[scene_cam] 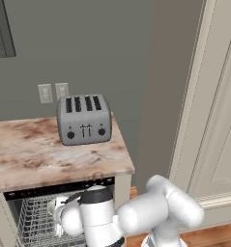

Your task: Pick up the cup and bowl from the counter, place them in the dishwasher, and close the dishwasher door.

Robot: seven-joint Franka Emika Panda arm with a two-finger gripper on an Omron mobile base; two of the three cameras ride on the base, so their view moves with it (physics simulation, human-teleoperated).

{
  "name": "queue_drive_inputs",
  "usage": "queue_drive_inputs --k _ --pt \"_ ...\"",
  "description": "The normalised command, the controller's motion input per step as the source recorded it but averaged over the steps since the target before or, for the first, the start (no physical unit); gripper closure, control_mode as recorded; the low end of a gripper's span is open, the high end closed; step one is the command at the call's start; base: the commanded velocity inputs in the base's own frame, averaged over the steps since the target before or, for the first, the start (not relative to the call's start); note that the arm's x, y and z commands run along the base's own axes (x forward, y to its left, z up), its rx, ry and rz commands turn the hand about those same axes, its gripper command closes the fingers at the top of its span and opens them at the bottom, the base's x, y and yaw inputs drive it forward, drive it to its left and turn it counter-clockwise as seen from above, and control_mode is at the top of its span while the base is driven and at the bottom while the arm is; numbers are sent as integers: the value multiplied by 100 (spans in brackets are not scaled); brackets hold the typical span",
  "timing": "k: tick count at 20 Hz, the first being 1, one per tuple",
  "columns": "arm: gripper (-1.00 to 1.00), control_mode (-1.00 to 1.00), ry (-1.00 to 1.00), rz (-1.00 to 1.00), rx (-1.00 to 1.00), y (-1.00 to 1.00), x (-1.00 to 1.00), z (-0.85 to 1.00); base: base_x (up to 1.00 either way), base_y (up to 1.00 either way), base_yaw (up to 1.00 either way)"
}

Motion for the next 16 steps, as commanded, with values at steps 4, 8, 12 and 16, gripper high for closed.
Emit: queue_drive_inputs --k 4,8,12,16 --pt "100 -100 1 0 0 4 13 -61 0 0 0" --pt "100 -100 -1 0 -9 25 0 -50 0 0 0" --pt "100 -100 -6 0 -21 32 0 -35 0 0 0" --pt "100 -100 -2 0 -14 13 0 -29 0 0 0"
